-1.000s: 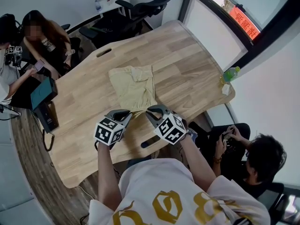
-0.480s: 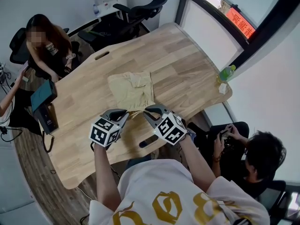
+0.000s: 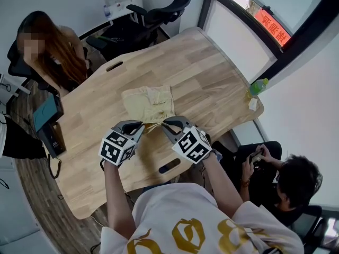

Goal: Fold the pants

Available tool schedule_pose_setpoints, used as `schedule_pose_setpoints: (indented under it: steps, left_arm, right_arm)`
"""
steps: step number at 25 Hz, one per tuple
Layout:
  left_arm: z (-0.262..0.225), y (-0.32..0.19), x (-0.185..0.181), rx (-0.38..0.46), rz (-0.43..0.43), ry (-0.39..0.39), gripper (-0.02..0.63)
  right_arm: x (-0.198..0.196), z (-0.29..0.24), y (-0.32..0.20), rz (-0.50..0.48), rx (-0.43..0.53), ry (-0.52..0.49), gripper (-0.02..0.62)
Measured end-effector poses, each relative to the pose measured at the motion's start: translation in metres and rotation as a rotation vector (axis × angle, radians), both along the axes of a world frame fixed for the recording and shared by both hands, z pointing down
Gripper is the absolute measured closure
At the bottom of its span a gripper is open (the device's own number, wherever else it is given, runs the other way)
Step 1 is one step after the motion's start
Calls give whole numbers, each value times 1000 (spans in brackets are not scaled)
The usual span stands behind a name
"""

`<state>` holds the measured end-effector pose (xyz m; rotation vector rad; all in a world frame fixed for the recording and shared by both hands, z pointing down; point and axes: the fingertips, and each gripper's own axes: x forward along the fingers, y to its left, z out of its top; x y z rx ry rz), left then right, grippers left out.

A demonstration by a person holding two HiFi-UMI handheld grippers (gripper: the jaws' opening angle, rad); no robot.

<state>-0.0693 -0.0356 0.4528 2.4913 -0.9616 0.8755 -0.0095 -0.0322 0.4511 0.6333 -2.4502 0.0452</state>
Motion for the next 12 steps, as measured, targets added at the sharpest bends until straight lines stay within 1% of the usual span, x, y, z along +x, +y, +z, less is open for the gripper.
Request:
schedule_pose_setpoints:
  steps: [5,12]
  left_arm:
    - [1,-36,-5,-5,12,13,572]
    - [12,-84,-12,-36,37,22,574]
  right_arm:
    - [-5,0,-35,22,9,-11,560]
    - [-11,11,-81,48,-22,-8,560]
